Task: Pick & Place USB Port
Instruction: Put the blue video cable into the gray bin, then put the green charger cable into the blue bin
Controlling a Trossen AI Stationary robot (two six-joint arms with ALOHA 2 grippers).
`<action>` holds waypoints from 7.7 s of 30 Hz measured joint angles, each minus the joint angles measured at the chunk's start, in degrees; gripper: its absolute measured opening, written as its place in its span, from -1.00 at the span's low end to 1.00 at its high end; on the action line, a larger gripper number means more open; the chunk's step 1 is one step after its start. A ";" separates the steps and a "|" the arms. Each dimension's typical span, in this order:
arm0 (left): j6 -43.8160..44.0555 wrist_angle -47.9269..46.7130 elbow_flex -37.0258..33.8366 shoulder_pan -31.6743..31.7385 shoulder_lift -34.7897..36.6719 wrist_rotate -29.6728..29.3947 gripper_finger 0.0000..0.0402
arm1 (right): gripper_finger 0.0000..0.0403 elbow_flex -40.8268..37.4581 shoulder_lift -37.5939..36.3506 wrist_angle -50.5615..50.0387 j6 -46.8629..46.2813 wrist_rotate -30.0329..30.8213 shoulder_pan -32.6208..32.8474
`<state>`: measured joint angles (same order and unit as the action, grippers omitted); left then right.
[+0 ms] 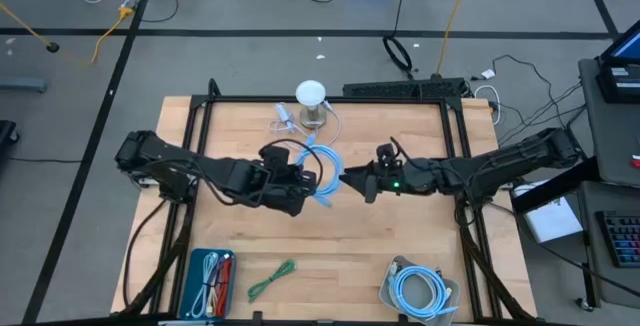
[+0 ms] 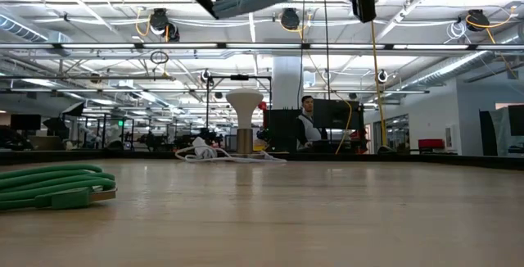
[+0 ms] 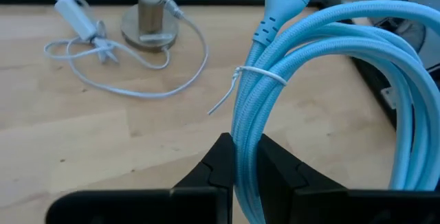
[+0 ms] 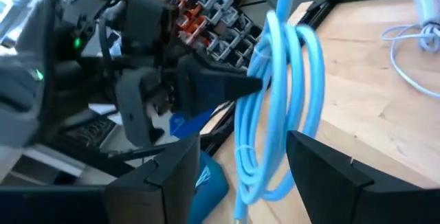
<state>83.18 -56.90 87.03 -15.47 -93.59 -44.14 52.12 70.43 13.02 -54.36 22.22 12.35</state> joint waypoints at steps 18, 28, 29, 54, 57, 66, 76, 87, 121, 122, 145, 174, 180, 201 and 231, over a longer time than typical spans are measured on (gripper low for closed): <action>-5.19 -5.40 8.35 -0.82 0.01 -1.39 -0.82 | 0.05 0.00 -0.08 0.48 2.39 -2.20 -2.45; -0.13 -16.89 8.43 -1.27 0.01 1.14 -0.82 | 0.05 0.00 -0.06 2.70 2.27 -6.12 -3.44; -0.38 -16.61 8.43 -1.35 0.01 1.18 -0.82 | 0.06 0.00 -0.06 2.70 2.50 -6.12 -3.56; -8.61 -12.60 13.78 -2.24 -0.10 -0.33 -0.82 | 0.44 0.02 -0.01 10.82 1.05 -15.21 -9.00; -10.61 -10.79 13.79 -2.05 -0.31 -0.36 -0.82 | 0.43 0.04 -0.01 11.56 -0.03 -16.68 -8.95; -12.49 -9.86 13.79 -1.32 -0.29 -0.33 -0.82 | 0.43 0.07 0.01 14.49 -0.50 -17.68 -7.41; -12.57 -9.98 13.79 -1.32 -0.29 -0.25 -0.82 | 0.43 0.07 0.05 16.83 -1.02 -17.59 -5.91; -18.20 -1.72 13.79 -1.22 -0.29 -0.42 -0.82 | 0.27 0.07 2.41 16.38 -2.99 -18.01 -5.84; -13.76 -16.35 13.77 -13.80 -0.21 11.70 -0.52 | -0.87 0.00 -8.45 -17.41 -14.06 -65.23 -6.28; -12.29 -17.51 13.77 -14.49 -0.21 11.56 -0.55 | -0.87 0.00 -9.80 -20.91 -14.63 -65.81 -5.33; -15.38 -19.15 13.77 -17.19 -0.21 13.40 -0.76 | -0.87 0.04 -4.32 -27.91 -34.94 -35.37 33.77; -17.49 -17.86 13.77 -21.78 -0.25 12.52 -0.76 | -0.72 -0.02 4.67 -40.00 -39.65 -35.62 36.84; -16.55 -17.74 13.77 -21.83 -0.25 12.61 -0.76 | -0.53 -0.02 2.59 -44.15 -39.45 -32.60 36.84; -16.81 -16.52 13.77 -21.10 -0.25 10.62 -0.76 | -0.01 -0.02 -8.12 -58.41 -35.23 -14.73 31.22; -26.29 6.74 -6.85 -29.83 -14.77 39.61 -0.19 | -0.35 0.02 -6.72 0.84 -2.94 0.52 22.84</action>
<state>56.89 -50.16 80.18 -45.30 -108.36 -4.52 52.14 63.70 13.87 -57.30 22.74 35.19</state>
